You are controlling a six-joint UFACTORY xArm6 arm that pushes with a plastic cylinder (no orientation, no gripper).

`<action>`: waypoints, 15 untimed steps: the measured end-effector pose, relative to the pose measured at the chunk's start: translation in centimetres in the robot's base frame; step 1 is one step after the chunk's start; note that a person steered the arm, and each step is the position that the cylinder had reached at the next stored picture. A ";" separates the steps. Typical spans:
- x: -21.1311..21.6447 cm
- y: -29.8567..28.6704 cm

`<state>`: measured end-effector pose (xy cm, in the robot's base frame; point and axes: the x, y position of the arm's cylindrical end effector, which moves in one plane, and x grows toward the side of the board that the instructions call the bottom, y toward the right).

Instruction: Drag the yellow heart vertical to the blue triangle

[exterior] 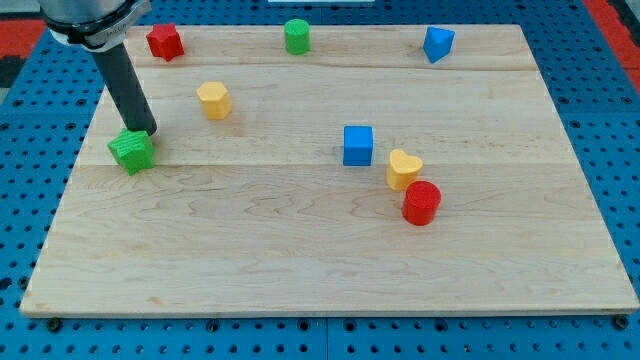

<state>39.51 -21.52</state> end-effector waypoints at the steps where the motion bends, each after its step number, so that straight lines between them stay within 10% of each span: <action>1: -1.1 0.0; 4: 3.8 11.2; 6: 5.9 29.8; 10: 9.1 41.5; 15: 3.8 40.9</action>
<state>43.27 19.37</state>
